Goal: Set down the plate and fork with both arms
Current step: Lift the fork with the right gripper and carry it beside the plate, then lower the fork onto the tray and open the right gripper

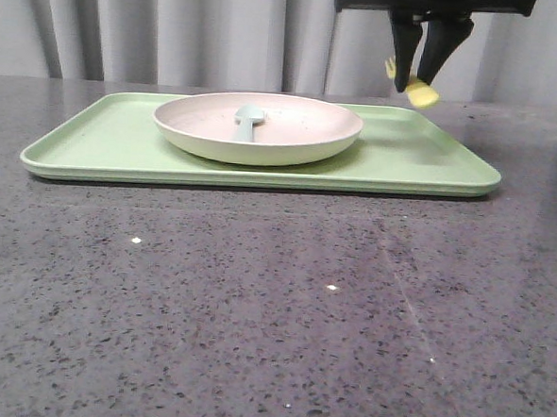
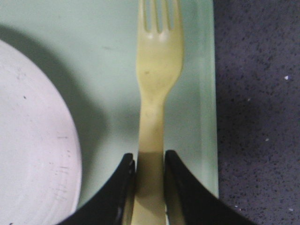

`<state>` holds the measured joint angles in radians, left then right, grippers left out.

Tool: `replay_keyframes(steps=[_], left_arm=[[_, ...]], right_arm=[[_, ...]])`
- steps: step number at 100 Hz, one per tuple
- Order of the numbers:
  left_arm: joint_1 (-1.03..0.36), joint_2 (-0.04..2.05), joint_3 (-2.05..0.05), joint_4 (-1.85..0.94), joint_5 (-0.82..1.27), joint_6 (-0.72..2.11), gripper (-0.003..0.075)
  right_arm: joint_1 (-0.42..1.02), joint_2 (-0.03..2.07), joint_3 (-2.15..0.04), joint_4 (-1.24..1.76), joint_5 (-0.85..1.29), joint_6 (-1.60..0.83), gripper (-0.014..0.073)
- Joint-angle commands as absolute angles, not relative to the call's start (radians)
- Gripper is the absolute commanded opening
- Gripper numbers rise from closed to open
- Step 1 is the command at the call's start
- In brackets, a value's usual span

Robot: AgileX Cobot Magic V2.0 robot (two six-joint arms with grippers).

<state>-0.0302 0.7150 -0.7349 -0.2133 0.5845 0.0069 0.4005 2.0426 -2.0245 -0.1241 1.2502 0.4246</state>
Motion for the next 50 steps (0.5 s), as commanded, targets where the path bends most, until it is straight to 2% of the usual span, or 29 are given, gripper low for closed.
replay_keyframes(steps=[1, 36, 41, 50], left_arm=[[-0.03, 0.711, -0.763, -0.224, 0.509, 0.0, 0.0228], [-0.03, 0.711, -0.763, -0.215, 0.509, 0.0, 0.0228], [-0.03, 0.711, -0.763, -0.215, 0.509, 0.0, 0.0228], [-0.03, 0.711, -0.763, -0.215, 0.509, 0.0, 0.0228]], right_arm=[[0.395, 1.991, -2.023, -0.154, 1.343, 0.412, -0.0065], [0.395, 2.045, -2.018, -0.13, 1.346, 0.411, -0.0057], [0.395, 2.047, -2.018, -0.13, 1.346, 0.41, -0.0033], [0.395, 2.047, -2.019, -0.13, 1.345, 0.404, 0.0064]])
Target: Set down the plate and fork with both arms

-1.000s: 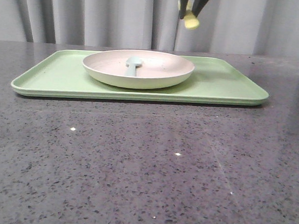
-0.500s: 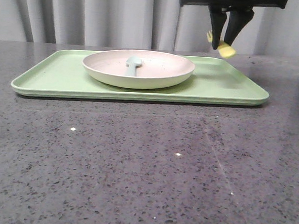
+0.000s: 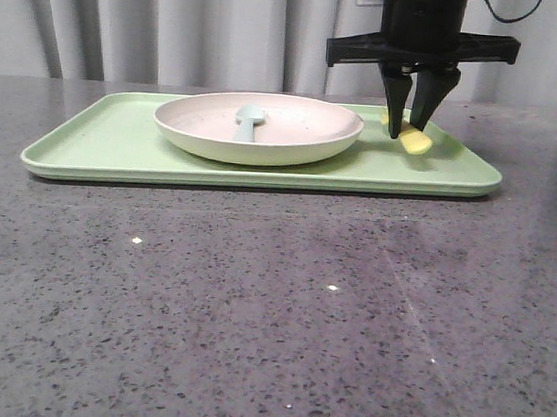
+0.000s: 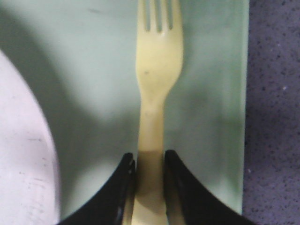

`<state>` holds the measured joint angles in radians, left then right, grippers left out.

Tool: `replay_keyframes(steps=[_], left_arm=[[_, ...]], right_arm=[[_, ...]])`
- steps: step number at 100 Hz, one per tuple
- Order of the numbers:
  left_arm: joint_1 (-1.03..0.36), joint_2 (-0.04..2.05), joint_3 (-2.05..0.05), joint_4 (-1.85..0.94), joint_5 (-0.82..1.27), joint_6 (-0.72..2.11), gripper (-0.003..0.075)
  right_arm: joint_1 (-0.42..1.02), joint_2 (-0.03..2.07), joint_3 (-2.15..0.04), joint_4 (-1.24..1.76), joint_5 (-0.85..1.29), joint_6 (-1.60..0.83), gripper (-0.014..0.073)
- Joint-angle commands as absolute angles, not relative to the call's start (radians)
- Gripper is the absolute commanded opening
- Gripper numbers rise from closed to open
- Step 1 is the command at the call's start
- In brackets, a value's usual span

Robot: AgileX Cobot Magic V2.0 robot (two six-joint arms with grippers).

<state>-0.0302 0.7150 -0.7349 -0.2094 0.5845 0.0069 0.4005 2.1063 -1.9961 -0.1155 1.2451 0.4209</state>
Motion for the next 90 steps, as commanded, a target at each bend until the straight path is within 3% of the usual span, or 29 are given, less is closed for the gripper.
replay_keyframes(steps=[1, 15, 59, 90], left_arm=[[-0.03, 0.711, -0.763, -0.215, 0.509, 0.0, 0.0228], [-0.03, 0.711, -0.763, -0.215, 0.509, 0.0, 0.0228], [-0.03, 0.711, -0.763, -0.215, 0.505, 0.0, 0.0228], [-0.03, 0.711, -0.763, -0.2, 0.498, 0.0, 0.0228]], right_arm=[[0.395, 2.047, -2.02, -0.13, 1.345, 0.403, 0.0081], [0.395, 2.047, -2.02, -0.13, 1.345, 0.398, 0.0193], [0.395, 2.014, -2.02, -0.13, 1.346, 0.398, 0.019], [0.425, 1.838, -1.917, -0.143, 1.29, 0.397, 0.019]])
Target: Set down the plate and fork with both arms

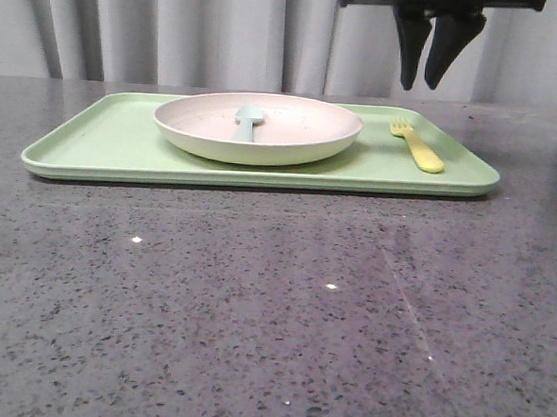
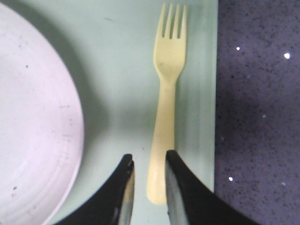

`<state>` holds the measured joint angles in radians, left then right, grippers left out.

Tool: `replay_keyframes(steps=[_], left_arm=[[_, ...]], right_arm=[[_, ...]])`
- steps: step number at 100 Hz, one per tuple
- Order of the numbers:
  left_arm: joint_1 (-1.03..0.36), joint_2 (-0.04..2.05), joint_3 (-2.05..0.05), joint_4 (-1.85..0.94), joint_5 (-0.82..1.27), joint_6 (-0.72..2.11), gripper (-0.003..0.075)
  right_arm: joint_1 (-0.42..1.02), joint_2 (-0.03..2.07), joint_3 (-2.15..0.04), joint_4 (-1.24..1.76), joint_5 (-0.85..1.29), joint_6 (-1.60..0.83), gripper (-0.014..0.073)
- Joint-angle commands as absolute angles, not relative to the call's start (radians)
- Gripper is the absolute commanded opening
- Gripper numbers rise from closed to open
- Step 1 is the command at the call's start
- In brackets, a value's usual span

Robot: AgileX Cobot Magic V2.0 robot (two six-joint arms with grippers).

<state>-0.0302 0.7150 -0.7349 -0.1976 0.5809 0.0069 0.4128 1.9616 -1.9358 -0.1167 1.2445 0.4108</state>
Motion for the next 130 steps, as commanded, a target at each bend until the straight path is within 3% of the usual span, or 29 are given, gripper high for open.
replay_keyframes(steps=[1, 70, 86, 122, 130], left_arm=[[-0.03, 0.711, -0.763, -0.2, 0.498, 0.0, 0.0228], [-0.03, 0.637, -0.727, -0.193, 0.489, 0.0, 0.0228], [-0.03, 0.589, -0.697, -0.193, 0.479, 0.0, 0.0224], [-0.032, 0.512, -0.641, -0.189, 0.474, 0.0, -0.0022], [-0.032, 0.494, -0.625, -0.189, 0.474, 0.0, -0.002]], right_arm=[[0.426, 1.832, -1.906, -0.143, 1.281, 0.397, 0.019], [0.436, 1.185, -1.124, -0.172, 0.736, 0.397, 0.0189], [0.436, 1.042, -0.927, -0.22, 0.602, 0.397, 0.0146], [0.436, 0.723, -0.615, -0.231, 0.441, 0.397, -0.0025], [0.436, 0.649, -0.566, -0.235, 0.415, 0.397, -0.0063]])
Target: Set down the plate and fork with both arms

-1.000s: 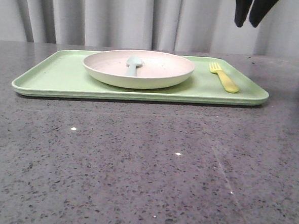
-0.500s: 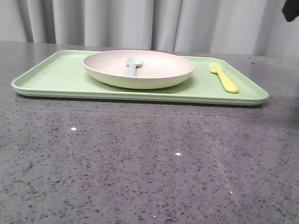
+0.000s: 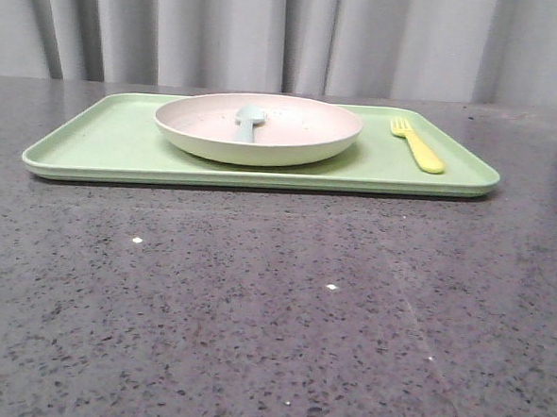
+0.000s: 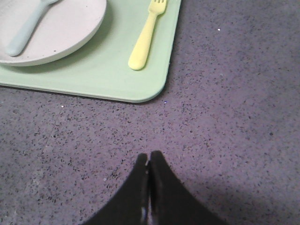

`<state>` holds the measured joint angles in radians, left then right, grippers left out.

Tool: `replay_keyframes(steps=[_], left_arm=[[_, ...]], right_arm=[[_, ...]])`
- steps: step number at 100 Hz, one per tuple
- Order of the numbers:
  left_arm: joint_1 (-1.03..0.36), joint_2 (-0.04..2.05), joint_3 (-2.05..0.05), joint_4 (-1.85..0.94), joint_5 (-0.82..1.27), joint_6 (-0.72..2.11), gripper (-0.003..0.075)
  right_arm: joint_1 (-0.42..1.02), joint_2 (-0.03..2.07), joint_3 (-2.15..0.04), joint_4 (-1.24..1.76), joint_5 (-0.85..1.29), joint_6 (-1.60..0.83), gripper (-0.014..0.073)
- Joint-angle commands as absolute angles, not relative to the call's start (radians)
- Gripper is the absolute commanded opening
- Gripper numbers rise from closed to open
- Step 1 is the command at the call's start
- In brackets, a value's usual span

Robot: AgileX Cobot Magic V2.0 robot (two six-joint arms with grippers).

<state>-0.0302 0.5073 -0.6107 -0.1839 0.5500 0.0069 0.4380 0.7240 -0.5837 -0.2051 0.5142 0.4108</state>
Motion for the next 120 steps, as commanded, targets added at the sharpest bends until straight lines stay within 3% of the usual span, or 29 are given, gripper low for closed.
replay_keyframes(steps=[1, 37, 120], left_arm=[[-0.032, 0.492, -0.625, -0.189, 0.474, 0.0, -0.002], [-0.032, 0.436, -0.573, -0.189, 0.474, 0.0, -0.002], [-0.032, 0.436, -0.573, -0.194, 0.474, 0.0, -0.002]], right_arm=[[0.436, 0.635, -0.562, -0.236, 0.412, 0.397, -0.0066], [0.436, 0.378, -0.465, -0.252, 0.381, 0.397, -0.0093], [0.436, 0.368, -0.465, -0.252, 0.388, 0.397, -0.0093]])
